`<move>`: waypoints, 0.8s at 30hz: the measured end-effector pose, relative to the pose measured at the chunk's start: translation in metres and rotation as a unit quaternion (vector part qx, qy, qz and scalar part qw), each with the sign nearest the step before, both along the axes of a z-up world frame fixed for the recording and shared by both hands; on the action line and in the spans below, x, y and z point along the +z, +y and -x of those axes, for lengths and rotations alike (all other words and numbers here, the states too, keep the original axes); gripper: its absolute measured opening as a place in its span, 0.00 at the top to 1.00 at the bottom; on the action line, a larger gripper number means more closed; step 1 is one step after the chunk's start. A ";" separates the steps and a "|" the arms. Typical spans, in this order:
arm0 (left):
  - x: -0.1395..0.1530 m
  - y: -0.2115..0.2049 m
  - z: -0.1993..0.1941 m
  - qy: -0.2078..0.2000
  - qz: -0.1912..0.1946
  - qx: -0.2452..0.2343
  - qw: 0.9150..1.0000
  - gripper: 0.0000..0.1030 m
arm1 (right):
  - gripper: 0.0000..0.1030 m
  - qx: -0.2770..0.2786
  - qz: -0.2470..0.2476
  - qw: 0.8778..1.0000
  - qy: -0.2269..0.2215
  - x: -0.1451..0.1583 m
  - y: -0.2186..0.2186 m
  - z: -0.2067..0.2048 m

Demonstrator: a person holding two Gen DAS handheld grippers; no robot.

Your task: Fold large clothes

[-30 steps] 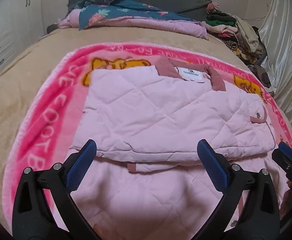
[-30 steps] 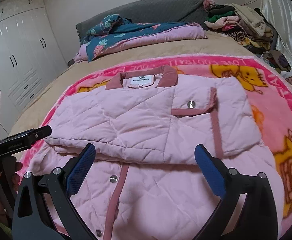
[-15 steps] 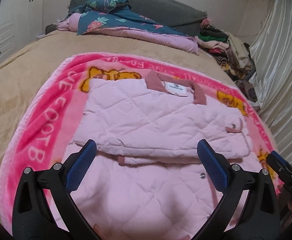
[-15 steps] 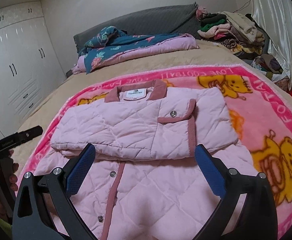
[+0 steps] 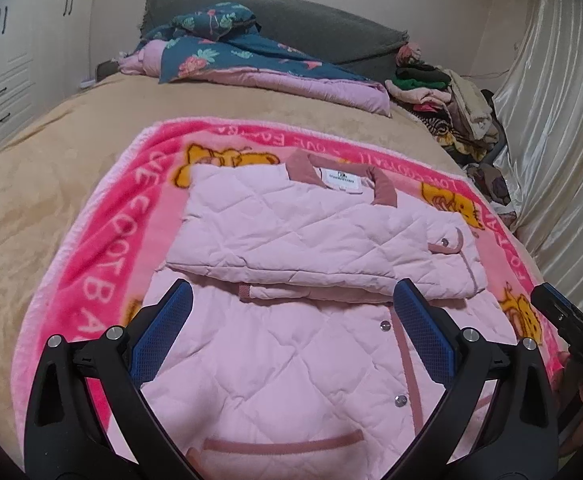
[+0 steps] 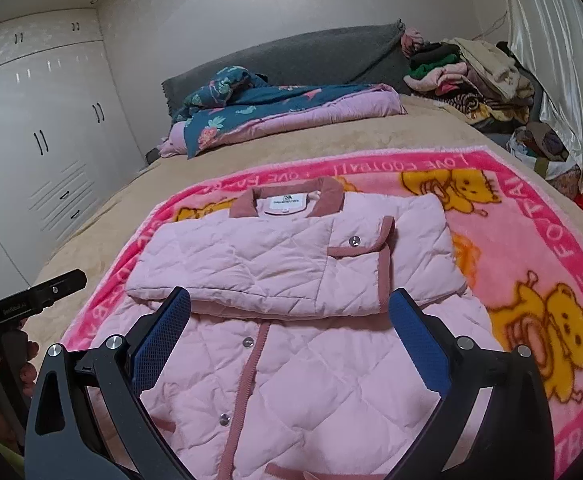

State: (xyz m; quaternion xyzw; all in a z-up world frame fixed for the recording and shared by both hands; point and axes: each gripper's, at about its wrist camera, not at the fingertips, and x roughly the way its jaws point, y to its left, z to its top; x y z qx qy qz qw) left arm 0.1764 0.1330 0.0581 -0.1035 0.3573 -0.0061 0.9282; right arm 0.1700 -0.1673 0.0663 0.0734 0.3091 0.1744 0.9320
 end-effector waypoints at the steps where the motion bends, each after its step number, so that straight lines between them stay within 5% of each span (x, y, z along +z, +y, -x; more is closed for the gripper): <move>1: 0.003 0.000 0.003 -0.001 -0.001 0.001 1.000 0.08 | 0.04 0.002 -0.001 1.000 -0.004 0.004 -0.001 0.004; 24: 0.055 -0.010 0.074 -0.051 -0.018 0.006 0.998 0.08 | 0.04 0.011 -0.014 0.998 -0.058 0.055 -0.017 0.069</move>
